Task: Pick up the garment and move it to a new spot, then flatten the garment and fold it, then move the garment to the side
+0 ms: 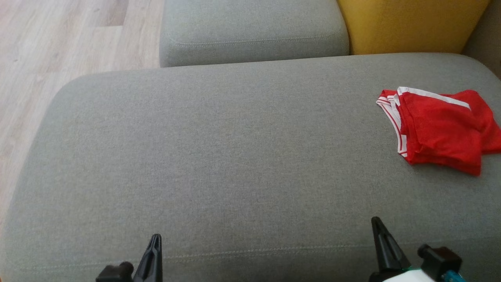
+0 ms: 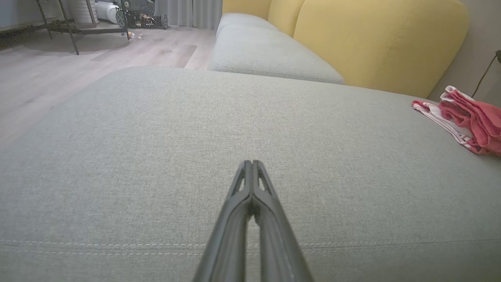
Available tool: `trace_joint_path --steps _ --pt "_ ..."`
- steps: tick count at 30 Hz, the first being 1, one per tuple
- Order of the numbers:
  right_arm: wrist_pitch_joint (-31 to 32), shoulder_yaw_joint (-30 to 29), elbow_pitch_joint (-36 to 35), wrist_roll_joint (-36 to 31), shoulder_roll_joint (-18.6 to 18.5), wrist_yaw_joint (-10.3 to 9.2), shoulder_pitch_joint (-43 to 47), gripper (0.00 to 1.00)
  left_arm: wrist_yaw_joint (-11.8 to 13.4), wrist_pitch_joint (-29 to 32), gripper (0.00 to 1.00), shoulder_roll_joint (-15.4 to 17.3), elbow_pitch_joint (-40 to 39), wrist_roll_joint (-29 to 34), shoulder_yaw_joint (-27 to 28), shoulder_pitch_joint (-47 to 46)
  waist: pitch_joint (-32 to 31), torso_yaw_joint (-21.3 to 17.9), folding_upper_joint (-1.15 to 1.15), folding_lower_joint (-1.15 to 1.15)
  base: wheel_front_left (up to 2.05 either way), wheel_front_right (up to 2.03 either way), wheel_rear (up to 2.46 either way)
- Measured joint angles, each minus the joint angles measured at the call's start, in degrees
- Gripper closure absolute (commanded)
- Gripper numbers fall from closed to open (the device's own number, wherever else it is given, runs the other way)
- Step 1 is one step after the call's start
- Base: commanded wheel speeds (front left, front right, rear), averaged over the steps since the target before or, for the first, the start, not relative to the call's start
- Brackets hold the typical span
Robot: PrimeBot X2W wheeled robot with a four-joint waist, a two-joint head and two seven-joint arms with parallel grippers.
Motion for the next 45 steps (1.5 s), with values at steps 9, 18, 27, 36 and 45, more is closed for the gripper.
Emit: trace_joint_path --steps 9,18,27,36,45 --pt "1.07 -0.66 -0.29 6.88 -0.07 0.0 -0.32 1.0 -0.83 0.96 1.0 0.15 0.75 -6.66 0.45 -1.54 0.35 -0.14 0.0 0.0 0.0 0.0 0.0" --pt "2.1 -1.67 -0.7 13.77 -0.19 0.0 -1.56 1.0 -1.6 2.22 1.0 0.26 1.59 -13.32 1.55 -2.79 0.7 -0.28 0.0 0.0 0.0 0.0 0.0" --pt "3.58 -2.58 -1.05 20.51 -0.29 0.0 -1.91 1.0 -2.59 3.44 1.0 0.42 2.15 -19.86 2.1 -3.91 1.05 -0.43 0.0 0.0 0.0 0.0 0.0" --pt "4.66 -3.78 -1.37 27.19 -0.48 0.0 -2.85 1.0 -3.52 4.54 1.0 0.52 2.56 -26.37 3.42 -5.33 1.4 -0.57 0.0 0.0 0.0 0.0 0.0" --pt "6.04 -4.6 -1.71 32.95 -0.58 0.0 -4.0 1.0 -4.09 5.82 1.0 0.56 3.21 -32.12 3.99 -6.32 1.71 -0.7 0.0 0.0 0.0 0.0 0.0"
